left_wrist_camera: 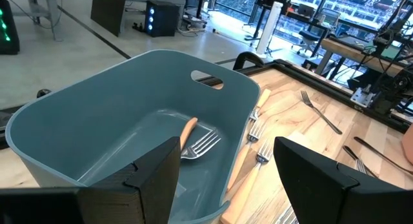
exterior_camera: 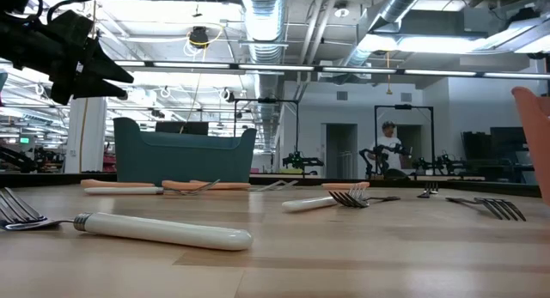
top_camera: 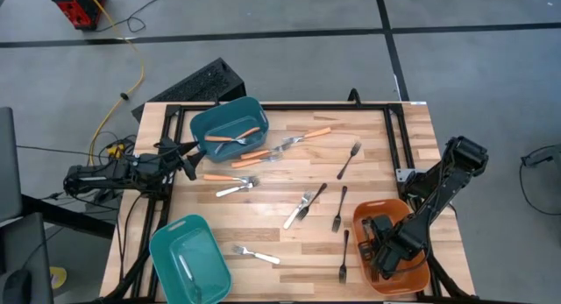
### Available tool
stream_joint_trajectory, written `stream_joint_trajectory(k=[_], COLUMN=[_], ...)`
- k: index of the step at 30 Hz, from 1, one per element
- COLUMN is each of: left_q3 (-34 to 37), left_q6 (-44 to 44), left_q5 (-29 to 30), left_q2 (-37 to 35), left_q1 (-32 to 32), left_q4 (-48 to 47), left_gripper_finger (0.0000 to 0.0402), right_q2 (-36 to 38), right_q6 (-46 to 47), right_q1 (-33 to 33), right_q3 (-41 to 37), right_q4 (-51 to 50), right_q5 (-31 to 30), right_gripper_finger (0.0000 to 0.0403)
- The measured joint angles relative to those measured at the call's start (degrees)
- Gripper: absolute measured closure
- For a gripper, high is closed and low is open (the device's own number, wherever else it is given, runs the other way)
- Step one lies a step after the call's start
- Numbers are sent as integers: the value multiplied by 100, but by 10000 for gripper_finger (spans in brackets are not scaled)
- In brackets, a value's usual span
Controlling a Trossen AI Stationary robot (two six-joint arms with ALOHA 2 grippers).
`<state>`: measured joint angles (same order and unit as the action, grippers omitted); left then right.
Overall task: Sort silverware by color (type)
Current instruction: Put the white fork into the green bin
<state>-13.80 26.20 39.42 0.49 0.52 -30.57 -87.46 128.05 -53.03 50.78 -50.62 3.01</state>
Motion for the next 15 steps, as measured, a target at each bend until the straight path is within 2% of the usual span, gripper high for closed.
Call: stream_joint_trajectory(k=[8, 15], left_q3=[0, 0], left_q6=[1, 2], left_q5=[0, 1], left_q2=[-1, -1], left_q1=[0, 0], left_q4=[0, 0], left_gripper_finger=[167, 167], right_q2=[4, 10], right_q6=[-111, -561], right_q1=[115, 298], right_q3=[0, 0], right_q4=[112, 383], right_q5=[2, 9], right_gripper_finger=[263, 266])
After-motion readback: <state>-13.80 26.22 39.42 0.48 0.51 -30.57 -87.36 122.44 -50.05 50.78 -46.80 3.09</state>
